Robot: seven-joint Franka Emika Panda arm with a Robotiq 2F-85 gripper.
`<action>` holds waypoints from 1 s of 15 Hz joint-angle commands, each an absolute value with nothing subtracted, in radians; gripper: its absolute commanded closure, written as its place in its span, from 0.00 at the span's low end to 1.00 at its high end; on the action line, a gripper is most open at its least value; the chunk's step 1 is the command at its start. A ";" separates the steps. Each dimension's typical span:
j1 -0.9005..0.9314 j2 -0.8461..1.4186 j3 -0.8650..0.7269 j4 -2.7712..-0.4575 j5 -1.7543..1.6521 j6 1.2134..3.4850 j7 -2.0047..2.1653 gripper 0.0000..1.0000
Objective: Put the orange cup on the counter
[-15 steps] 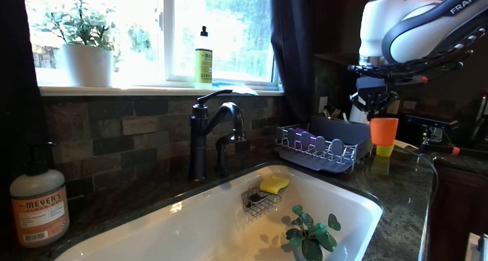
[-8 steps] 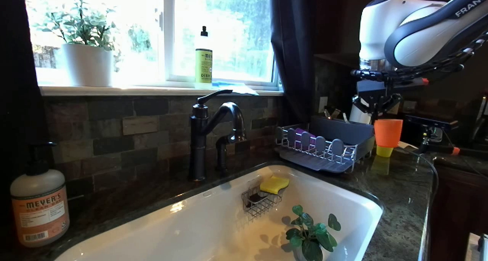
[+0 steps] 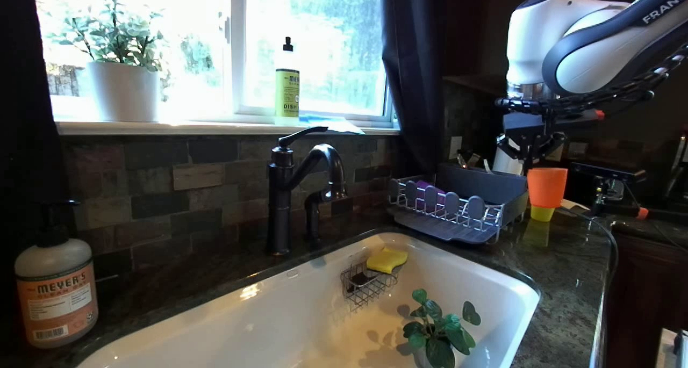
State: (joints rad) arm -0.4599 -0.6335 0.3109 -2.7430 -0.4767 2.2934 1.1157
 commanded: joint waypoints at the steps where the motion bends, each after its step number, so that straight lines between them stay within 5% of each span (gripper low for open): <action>1: -0.407 -0.620 0.254 -2.739 -0.501 2.306 1.170 0.99; 15: -0.384 -0.519 0.262 -2.742 -0.748 2.269 1.664 0.99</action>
State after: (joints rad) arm -0.4205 -0.5729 0.3066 -2.7457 -0.6877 2.2695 1.5553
